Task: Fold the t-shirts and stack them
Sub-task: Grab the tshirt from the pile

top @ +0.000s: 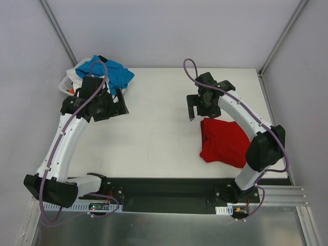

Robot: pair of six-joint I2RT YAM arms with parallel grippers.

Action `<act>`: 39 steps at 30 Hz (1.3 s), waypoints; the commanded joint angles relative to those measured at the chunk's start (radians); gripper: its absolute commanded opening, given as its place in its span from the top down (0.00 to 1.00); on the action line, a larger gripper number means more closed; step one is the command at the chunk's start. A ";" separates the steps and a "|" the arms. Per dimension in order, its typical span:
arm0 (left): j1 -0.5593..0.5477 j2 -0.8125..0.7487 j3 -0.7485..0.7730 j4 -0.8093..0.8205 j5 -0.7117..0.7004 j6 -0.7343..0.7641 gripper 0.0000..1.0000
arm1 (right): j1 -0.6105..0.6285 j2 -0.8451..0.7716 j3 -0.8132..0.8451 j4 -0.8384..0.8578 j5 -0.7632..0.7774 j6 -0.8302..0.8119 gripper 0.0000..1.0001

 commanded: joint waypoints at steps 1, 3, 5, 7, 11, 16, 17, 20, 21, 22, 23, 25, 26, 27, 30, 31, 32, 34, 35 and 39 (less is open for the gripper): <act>-0.008 -0.033 0.002 0.013 -0.006 -0.002 0.01 | -0.001 -0.048 0.003 -0.010 0.002 0.008 0.04; -0.008 -0.033 -0.001 0.011 -0.006 -0.007 0.01 | 0.000 -0.048 0.002 -0.008 0.002 0.008 0.03; -0.008 -0.034 -0.004 0.013 -0.004 -0.008 0.01 | -0.001 -0.050 -0.001 -0.008 0.004 0.012 0.03; -0.008 -0.034 -0.004 0.013 -0.003 -0.008 0.01 | -0.001 -0.050 -0.003 -0.007 0.002 0.012 0.03; -0.008 -0.030 -0.004 0.014 0.003 -0.004 0.01 | 0.002 -0.053 -0.007 -0.007 0.004 0.015 0.03; -0.008 -0.021 0.002 0.011 -0.010 -0.007 0.01 | 0.002 -0.056 -0.015 -0.001 0.001 0.024 0.03; -0.007 -0.022 0.004 0.011 -0.033 -0.008 0.01 | 0.002 -0.056 -0.023 0.007 -0.010 0.025 0.04; -0.008 -0.034 0.005 0.014 -0.079 -0.020 0.01 | 0.002 -0.055 -0.035 0.053 -0.147 0.015 0.03; -0.008 -0.038 0.005 0.013 -0.092 -0.034 0.01 | 0.004 -0.050 -0.033 0.064 -0.183 0.013 0.04; -0.008 -0.036 0.007 0.011 -0.121 -0.045 0.01 | 0.007 -0.047 -0.030 0.071 -0.206 0.012 0.03; -0.008 -0.034 0.005 0.006 -0.144 -0.054 0.01 | 0.013 -0.033 -0.026 0.074 -0.235 0.005 0.04; -0.008 -0.024 0.007 -0.003 -0.194 -0.080 0.01 | 0.033 -0.013 0.000 0.058 -0.243 -0.001 0.03; -0.008 -0.016 0.010 -0.009 -0.210 -0.091 0.01 | 0.037 0.004 0.016 0.041 -0.234 -0.005 0.04; -0.008 -0.010 0.011 -0.021 -0.239 -0.096 0.01 | 0.049 0.037 0.045 0.021 -0.223 -0.011 0.04; -0.008 0.041 0.030 -0.069 -0.245 -0.085 0.00 | 0.056 0.096 0.086 -0.060 -0.151 -0.005 0.03; -0.008 0.074 0.046 -0.082 -0.248 -0.086 0.01 | 0.056 0.097 0.086 -0.083 -0.101 0.001 0.03; -0.008 0.088 0.057 -0.092 -0.238 -0.074 0.01 | 0.054 0.094 0.082 -0.090 -0.082 0.005 0.03; -0.008 0.113 0.071 -0.092 -0.193 -0.063 0.01 | 0.047 0.053 0.035 -0.062 -0.082 0.005 0.26; -0.008 0.114 0.073 -0.092 -0.185 -0.068 0.01 | 0.045 0.029 0.013 -0.050 -0.074 0.007 0.47; -0.008 0.120 0.076 -0.069 -0.142 -0.073 0.01 | 0.042 -0.057 -0.049 -0.022 -0.002 0.016 0.99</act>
